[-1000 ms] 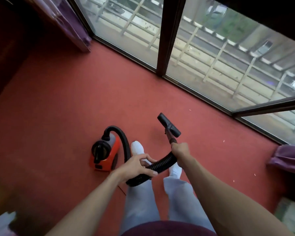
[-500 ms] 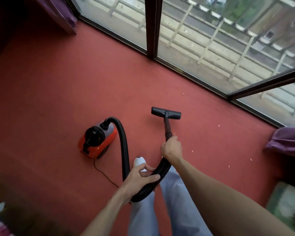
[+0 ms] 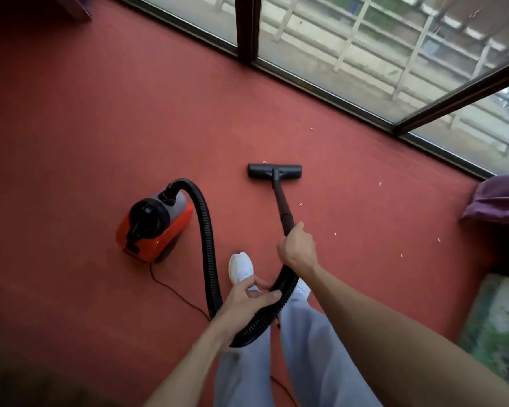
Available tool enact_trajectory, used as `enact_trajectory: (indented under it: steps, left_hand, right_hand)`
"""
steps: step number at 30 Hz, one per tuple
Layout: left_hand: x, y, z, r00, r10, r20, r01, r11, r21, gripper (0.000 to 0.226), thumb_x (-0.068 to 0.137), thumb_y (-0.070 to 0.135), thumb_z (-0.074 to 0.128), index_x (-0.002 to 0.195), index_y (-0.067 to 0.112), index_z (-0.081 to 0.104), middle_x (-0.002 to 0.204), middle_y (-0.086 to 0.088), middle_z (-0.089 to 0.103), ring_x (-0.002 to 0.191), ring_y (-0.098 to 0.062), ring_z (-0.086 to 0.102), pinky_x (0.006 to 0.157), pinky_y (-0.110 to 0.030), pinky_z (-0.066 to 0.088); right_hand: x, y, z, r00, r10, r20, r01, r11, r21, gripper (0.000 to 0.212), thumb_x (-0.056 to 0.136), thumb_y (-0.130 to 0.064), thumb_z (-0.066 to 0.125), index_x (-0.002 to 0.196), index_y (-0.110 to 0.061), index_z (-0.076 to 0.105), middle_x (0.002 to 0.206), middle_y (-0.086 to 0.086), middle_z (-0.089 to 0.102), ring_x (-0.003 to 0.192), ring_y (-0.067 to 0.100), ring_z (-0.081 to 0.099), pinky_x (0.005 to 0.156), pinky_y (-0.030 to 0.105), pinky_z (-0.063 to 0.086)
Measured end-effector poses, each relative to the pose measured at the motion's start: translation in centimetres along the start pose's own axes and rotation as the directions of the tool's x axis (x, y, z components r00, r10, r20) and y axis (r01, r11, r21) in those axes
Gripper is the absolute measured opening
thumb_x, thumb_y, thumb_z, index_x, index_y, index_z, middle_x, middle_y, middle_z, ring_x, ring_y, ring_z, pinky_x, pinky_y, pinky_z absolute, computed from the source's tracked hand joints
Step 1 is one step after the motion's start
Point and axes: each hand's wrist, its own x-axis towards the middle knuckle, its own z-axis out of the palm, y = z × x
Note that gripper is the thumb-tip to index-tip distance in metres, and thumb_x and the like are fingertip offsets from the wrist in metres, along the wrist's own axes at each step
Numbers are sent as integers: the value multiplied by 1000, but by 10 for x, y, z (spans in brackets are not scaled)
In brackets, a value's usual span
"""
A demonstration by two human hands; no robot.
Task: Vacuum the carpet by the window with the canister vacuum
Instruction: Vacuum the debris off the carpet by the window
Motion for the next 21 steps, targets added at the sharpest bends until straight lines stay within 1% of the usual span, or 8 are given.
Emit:
enact_trajectory:
  steps: [2,5,7,10,13,17,19,21]
  left_hand:
    - [13,5,5,1000,19,-20,-19,1000,-23,28,87,16,75,101,-2,58,76,-18,72,62,-28,67,56,-24,51]
    - [36,12,13,997,52,-50,-57,994,-90,25,86,19,77,98,5,61,78,-20,71,64,-29,66,55,-27,51]
    - [46,19,19,998,55,-43,-59,993,-103,29,84,21,79,101,5,61,79,-19,71,66,-31,67,54,-28,51]
    - [49,28,30,999,36,4,-36,995,-89,35,84,20,78,107,1,59,75,-13,72,62,-31,67,52,-28,53]
    - [43,27,29,991,-27,133,37,996,-75,40,84,19,78,113,1,58,77,-14,69,63,-30,65,55,-31,55]
    - [34,19,11,914,-157,374,171,985,-6,42,76,23,82,107,8,59,83,-19,65,73,-35,65,68,-41,55]
    - [34,16,3,889,-201,412,209,978,26,40,73,24,83,104,11,60,87,-22,63,80,-39,64,70,-41,55]
    - [37,16,-5,892,-208,401,210,977,39,35,74,24,82,101,12,62,90,-23,61,79,-38,63,67,-39,55]
  right_hand:
    - [17,-3,-3,1000,-24,-8,24,1000,11,31,92,-13,51,119,-3,42,119,26,60,111,43,59,89,42,47]
    - [42,-12,-14,998,-49,-34,51,997,57,33,91,-15,52,120,-2,44,121,25,60,113,42,58,89,41,46]
    - [54,-14,-22,998,-39,-48,44,993,108,33,91,-17,52,121,-4,47,122,22,60,112,40,58,89,40,46]
    - [57,-7,-32,998,14,-69,3,971,241,34,90,-21,53,121,-8,52,119,18,62,108,36,60,90,39,49]
    - [43,9,-37,994,55,-98,-20,944,330,33,88,-21,51,120,-13,56,113,14,65,103,34,62,88,38,50]
    - [18,30,-26,994,63,-88,-27,929,370,35,87,-19,50,121,-15,56,109,13,67,100,34,62,88,39,50]
    - [15,34,-15,994,96,-56,-65,913,402,35,87,-20,50,122,-17,55,106,10,65,96,32,61,83,36,48]
    - [19,30,-3,991,131,-15,-110,884,454,36,84,-24,52,120,-19,54,100,8,67,91,31,64,81,35,50]
